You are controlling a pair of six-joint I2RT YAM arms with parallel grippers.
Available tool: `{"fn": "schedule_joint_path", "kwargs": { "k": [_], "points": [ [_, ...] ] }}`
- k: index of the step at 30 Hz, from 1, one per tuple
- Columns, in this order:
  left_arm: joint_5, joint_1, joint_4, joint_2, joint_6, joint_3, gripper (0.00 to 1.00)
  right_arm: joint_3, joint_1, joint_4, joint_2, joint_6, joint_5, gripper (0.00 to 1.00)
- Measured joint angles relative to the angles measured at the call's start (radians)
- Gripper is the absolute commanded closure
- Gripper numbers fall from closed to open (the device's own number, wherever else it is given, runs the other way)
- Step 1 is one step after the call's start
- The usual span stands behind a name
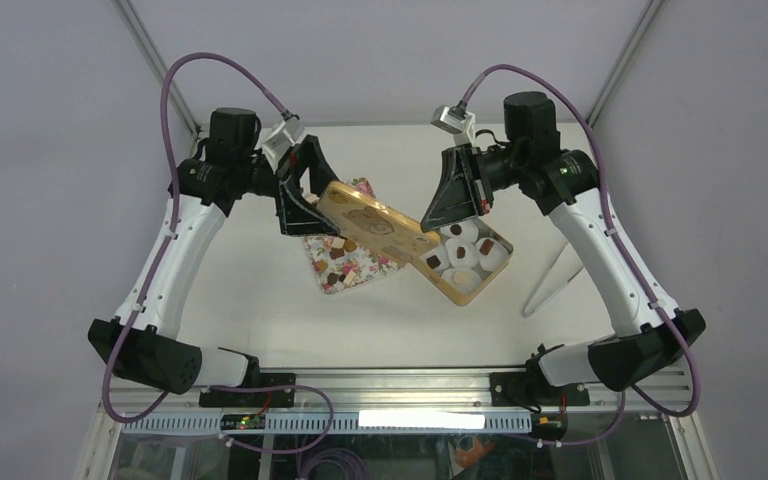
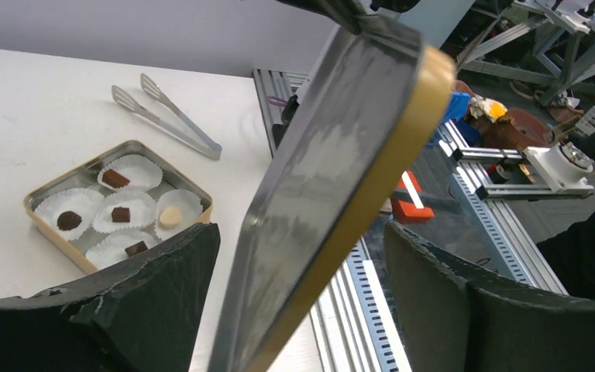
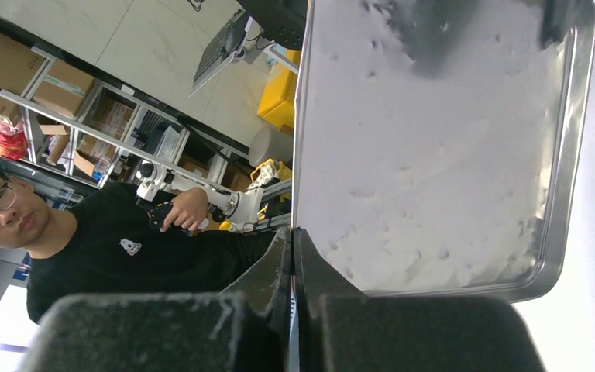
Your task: Pack the chocolate
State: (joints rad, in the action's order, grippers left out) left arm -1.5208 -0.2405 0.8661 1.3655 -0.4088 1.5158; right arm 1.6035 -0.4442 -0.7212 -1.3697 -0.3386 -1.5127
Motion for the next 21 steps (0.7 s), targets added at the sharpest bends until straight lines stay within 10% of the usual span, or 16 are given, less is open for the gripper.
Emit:
{"fn": "schedule_joint_path", "kwargs": {
  "k": [5,17,21],
  "points": [
    [-0.002,-0.023,-0.003,-0.041,-0.003,-0.003,0.60,0.028,-0.001,0.018,-0.030,0.000,-0.004,1.00],
    [-0.026,-0.022,-0.023,-0.071,-0.001,-0.008,1.00,0.031,0.014,0.093,-0.069,-0.042,0.002,1.00],
    [-0.025,-0.020,-0.024,-0.070,0.025,-0.008,1.00,0.032,0.018,0.100,-0.085,-0.061,0.013,0.30]
  ]
}}
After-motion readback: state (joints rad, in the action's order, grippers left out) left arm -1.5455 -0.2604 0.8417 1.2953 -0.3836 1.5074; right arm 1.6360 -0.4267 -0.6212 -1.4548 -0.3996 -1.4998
